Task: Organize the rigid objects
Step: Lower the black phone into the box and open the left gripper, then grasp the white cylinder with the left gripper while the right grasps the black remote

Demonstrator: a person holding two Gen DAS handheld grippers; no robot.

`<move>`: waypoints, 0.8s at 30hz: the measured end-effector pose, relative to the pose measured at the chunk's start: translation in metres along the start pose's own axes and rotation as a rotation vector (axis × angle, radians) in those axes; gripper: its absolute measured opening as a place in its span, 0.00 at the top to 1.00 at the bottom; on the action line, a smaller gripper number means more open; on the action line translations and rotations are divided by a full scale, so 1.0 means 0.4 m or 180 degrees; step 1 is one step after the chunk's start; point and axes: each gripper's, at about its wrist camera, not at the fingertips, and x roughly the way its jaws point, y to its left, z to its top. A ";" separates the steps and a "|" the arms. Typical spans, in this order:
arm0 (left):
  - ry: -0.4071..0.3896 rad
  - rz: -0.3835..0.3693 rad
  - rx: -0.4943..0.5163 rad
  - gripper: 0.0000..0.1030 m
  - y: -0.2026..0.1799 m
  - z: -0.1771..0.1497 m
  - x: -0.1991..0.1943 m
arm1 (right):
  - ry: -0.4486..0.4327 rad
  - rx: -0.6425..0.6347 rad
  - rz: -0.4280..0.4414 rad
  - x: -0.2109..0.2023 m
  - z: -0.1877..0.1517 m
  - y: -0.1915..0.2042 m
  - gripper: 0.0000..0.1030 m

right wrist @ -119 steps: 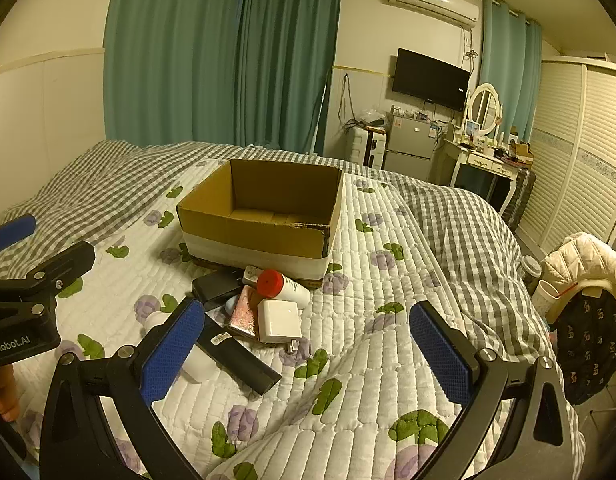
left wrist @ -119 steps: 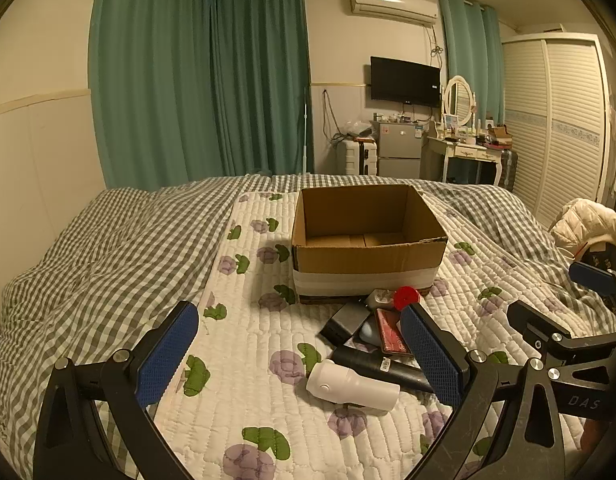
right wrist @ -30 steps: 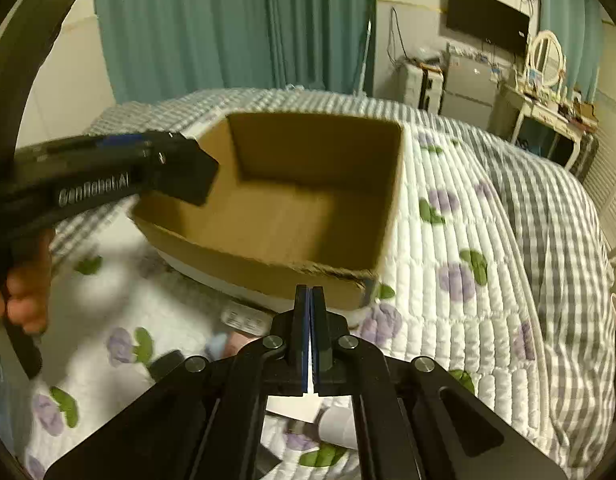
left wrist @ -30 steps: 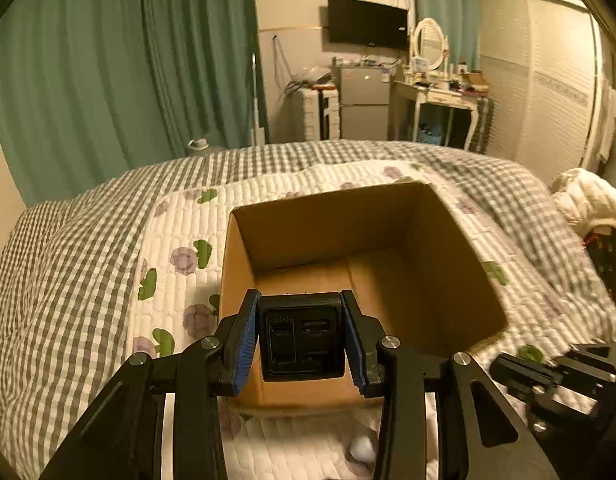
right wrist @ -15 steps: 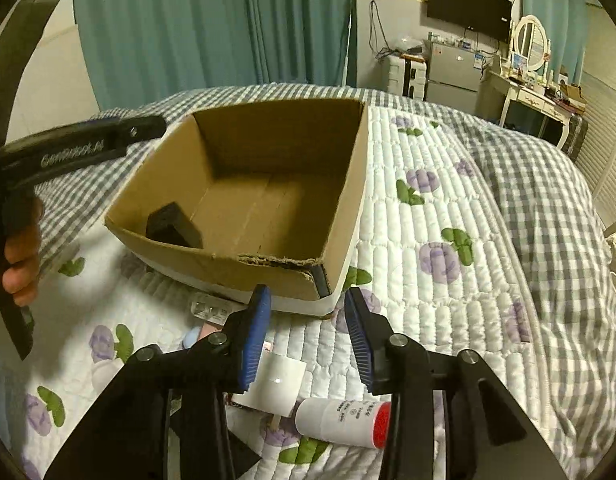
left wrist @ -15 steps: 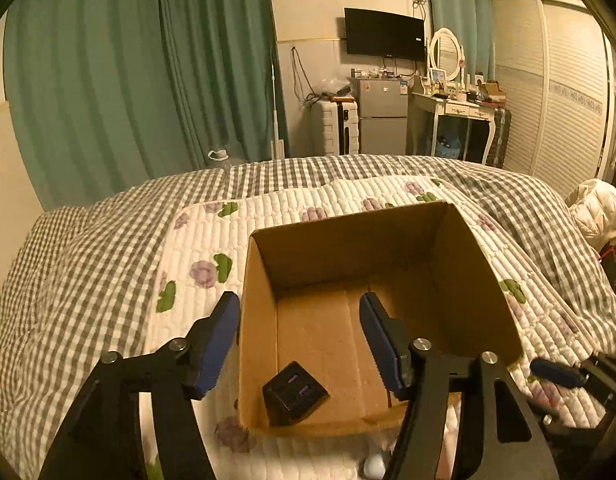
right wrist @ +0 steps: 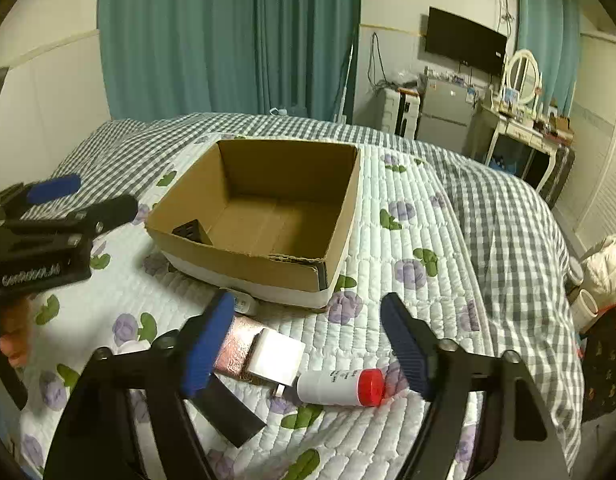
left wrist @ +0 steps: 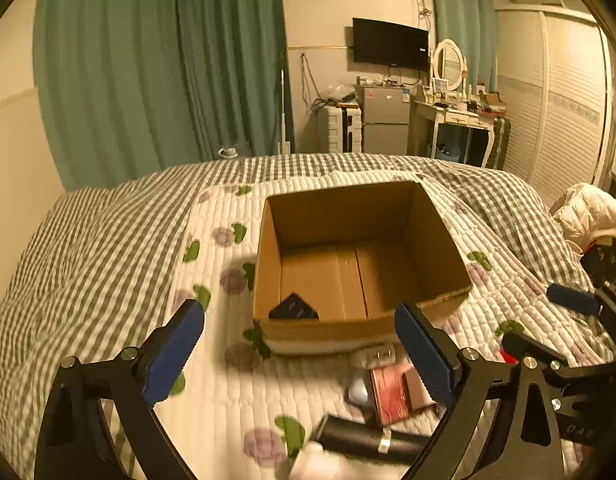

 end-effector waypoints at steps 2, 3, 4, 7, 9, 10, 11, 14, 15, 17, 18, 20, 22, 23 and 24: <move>0.0076 0.0008 -0.0064 0.03 0.008 -0.029 -0.008 | -0.0001 -0.0090 -0.0016 -0.007 -0.006 0.005 0.19; 0.0103 0.0005 -0.0086 0.03 0.010 -0.042 -0.010 | 0.0018 -0.0152 -0.0042 -0.007 -0.011 0.008 0.19; 0.0128 -0.0003 -0.0106 0.03 0.013 -0.061 -0.013 | 0.0047 -0.0183 -0.0058 -0.006 -0.015 0.010 0.19; 0.0236 0.0003 -0.0137 0.03 0.021 -0.120 -0.008 | 0.0179 -0.0166 0.0033 0.009 -0.035 0.009 0.19; 0.0358 -0.0027 -0.0146 0.03 0.022 -0.164 0.007 | 0.0293 -0.0164 0.0131 0.028 -0.058 0.014 0.19; 0.0463 -0.0046 -0.0133 0.03 0.018 -0.195 0.021 | 0.0340 -0.0178 0.0147 0.037 -0.071 0.019 0.19; 0.0550 -0.0053 -0.0111 0.03 0.013 -0.220 0.032 | 0.0393 -0.0196 0.0159 0.049 -0.085 0.024 0.19; 0.0810 -0.0121 -0.0099 0.03 -0.002 -0.288 0.061 | 0.0548 -0.0234 0.0189 0.086 -0.121 0.034 0.19; 0.0893 -0.0170 -0.0111 0.03 -0.008 -0.309 0.069 | 0.0582 -0.0238 0.0192 0.095 -0.130 0.035 0.19; 0.1058 -0.0233 -0.0117 0.03 -0.022 -0.346 0.086 | 0.0612 -0.0242 0.0177 0.104 -0.138 0.036 0.19; 0.1137 -0.0249 -0.0114 0.03 -0.029 -0.357 0.096 | 0.0612 -0.0238 0.0184 0.104 -0.138 0.036 0.19; 0.1229 -0.0359 -0.0197 0.03 -0.034 -0.365 0.117 | 0.0606 -0.0233 0.0189 0.103 -0.139 0.035 0.19; 0.1302 -0.0449 -0.0311 0.03 -0.038 -0.366 0.137 | 0.0606 -0.0234 0.0181 0.105 -0.143 0.034 0.19; 0.1312 -0.0475 -0.0345 0.03 -0.041 -0.364 0.145 | 0.0607 -0.0234 0.0179 0.105 -0.143 0.033 0.19; 0.1322 -0.0509 -0.0368 0.05 -0.046 -0.362 0.156 | 0.0608 -0.0229 0.0177 0.106 -0.144 0.032 0.19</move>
